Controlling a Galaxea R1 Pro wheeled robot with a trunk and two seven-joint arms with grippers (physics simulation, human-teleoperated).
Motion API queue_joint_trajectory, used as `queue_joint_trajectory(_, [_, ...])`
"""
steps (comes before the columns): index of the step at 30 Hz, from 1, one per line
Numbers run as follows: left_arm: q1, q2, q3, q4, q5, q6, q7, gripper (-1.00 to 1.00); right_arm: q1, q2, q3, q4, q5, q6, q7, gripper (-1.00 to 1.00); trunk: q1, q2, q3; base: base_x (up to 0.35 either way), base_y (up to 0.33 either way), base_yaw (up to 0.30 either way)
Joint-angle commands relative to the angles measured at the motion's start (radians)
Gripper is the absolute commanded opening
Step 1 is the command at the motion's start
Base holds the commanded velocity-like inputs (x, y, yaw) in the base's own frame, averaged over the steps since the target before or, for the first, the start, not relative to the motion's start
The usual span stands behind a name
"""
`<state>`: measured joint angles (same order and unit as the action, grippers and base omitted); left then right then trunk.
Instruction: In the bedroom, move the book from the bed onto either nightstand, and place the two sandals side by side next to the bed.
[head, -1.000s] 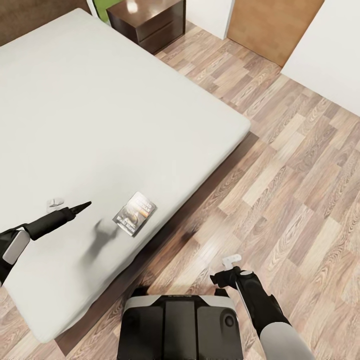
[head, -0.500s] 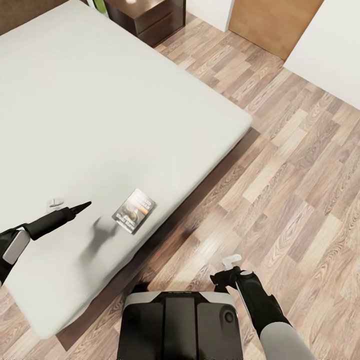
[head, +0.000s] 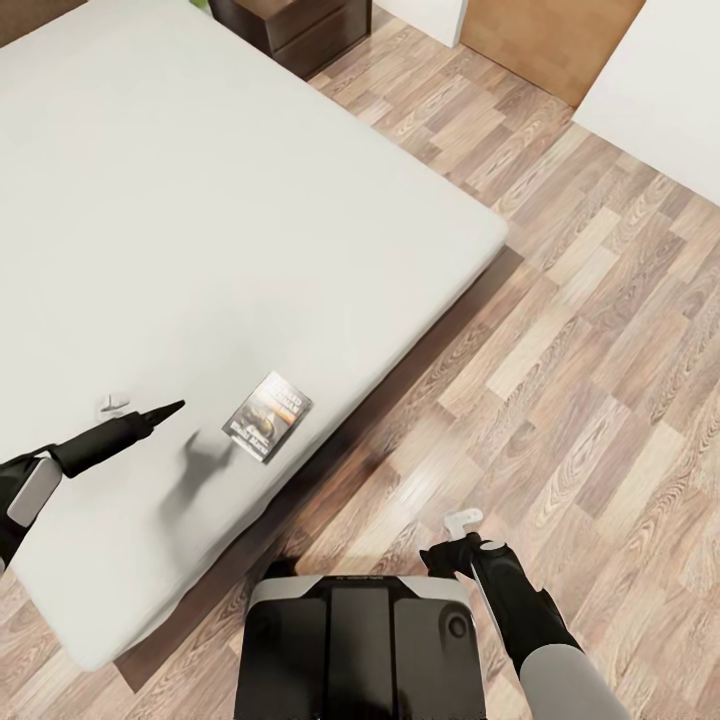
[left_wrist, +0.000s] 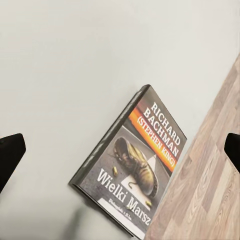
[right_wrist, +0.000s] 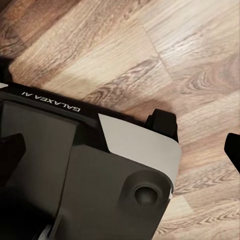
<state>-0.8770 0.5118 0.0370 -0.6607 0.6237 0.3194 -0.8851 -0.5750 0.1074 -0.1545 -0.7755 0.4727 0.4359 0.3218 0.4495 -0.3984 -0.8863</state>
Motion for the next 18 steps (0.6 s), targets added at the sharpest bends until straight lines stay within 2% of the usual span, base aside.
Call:
queue_joint_trajectory(1, [0.000,0.000,0.000,-0.003,0.008,0.010,-0.002,1.00,0.000,0.002,-0.006,-0.002,0.010,0.003,0.010,1.00,0.001,-0.002,-0.003,0.000,0.000,0.000])
queue_joint_trajectory(18, [0.000,-0.006,0.000,-0.074,0.008,0.020,-0.001,1.00,0.000,0.002,-0.005,-0.002,0.011,0.002,0.009,1.00,0.001,-0.002,-0.030,0.000,0.000,0.000])
